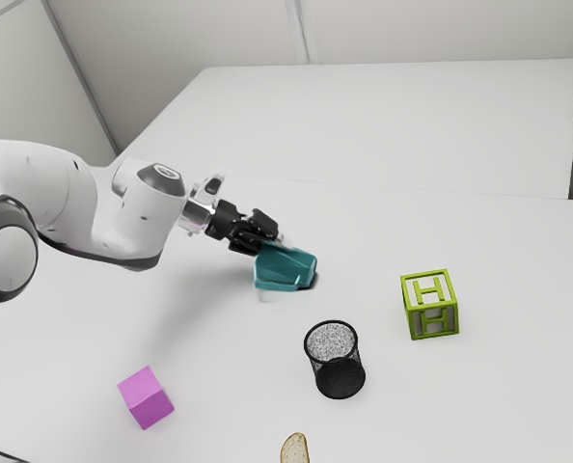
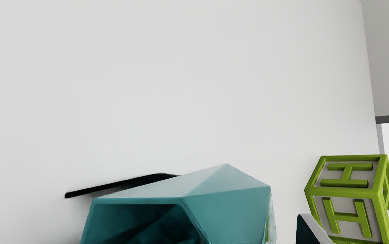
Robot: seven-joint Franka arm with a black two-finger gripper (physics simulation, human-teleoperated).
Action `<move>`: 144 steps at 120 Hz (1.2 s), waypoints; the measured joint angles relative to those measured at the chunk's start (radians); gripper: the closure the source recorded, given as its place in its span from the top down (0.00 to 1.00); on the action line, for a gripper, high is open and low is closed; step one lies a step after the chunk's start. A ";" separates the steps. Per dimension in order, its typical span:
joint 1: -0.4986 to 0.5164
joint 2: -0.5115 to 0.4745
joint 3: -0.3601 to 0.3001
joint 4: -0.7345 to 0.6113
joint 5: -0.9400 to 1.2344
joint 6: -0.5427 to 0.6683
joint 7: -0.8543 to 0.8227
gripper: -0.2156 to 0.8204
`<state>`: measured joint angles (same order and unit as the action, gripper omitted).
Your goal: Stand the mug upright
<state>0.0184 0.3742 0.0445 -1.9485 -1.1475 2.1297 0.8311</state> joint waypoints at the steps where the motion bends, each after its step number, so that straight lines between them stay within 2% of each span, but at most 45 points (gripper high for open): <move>1: 0.000 0.000 0.000 0.000 0.000 0.000 0.002 0.35; 17: -0.002 -0.007 -0.001 0.000 -0.001 0.001 0.028 0.20; 30: -0.005 -0.015 -0.002 -0.004 0.000 0.003 0.044 0.13; 41: -0.009 -0.039 -0.003 -0.022 0.001 0.004 0.056 0.09; 83: -0.019 -0.172 -0.005 -0.078 0.037 0.008 0.068 0.05; 144: -0.042 -0.396 -0.004 -0.116 0.732 -0.052 -0.184 0.04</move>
<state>-0.0234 -0.0213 0.0402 -2.0646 -0.4155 2.0782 0.6473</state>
